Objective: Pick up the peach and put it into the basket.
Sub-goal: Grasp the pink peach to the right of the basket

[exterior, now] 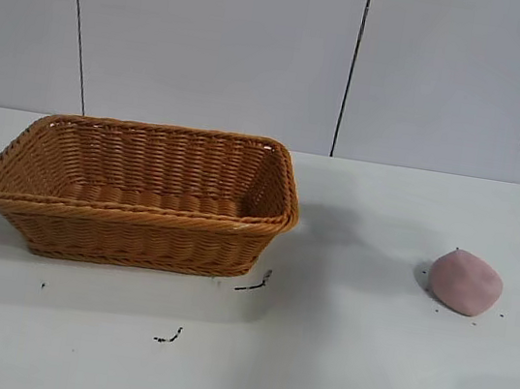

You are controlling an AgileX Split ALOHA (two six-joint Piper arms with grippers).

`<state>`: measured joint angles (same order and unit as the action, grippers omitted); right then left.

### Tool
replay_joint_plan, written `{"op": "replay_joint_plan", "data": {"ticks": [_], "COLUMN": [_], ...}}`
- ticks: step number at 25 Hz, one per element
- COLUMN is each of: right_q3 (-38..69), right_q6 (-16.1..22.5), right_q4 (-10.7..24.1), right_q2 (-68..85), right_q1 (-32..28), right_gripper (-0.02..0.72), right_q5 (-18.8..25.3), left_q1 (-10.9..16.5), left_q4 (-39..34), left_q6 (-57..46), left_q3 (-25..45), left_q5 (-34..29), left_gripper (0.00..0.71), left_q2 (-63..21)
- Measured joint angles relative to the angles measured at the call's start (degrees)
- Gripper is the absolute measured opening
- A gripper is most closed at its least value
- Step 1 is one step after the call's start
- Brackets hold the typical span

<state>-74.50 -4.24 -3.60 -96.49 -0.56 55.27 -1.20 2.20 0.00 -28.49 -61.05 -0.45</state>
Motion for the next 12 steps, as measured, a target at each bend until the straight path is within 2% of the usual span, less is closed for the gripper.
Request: {"op": "replay_joint_plan", "data": {"ticks": [3,12], "right_q3": [-2.8,-3.1], "right_q6": [-0.4,-0.8], "right_q4": [0.0,0.0], "right_q2": [-5.1,-15.6], "right_q1": [0.9,1.8], "right_gripper": [0.695,0.695], "right_q5": [-0.6,-8.0], "left_q1": [0.0,0.0], "left_q4": [0.0,0.0], "left_q6": [0.0,0.0], "left_q3": [0.0,0.0], "left_q5": [0.0,0.0], "left_gripper": [0.693,0.693], "left_q2": [0.0,0.0]}}
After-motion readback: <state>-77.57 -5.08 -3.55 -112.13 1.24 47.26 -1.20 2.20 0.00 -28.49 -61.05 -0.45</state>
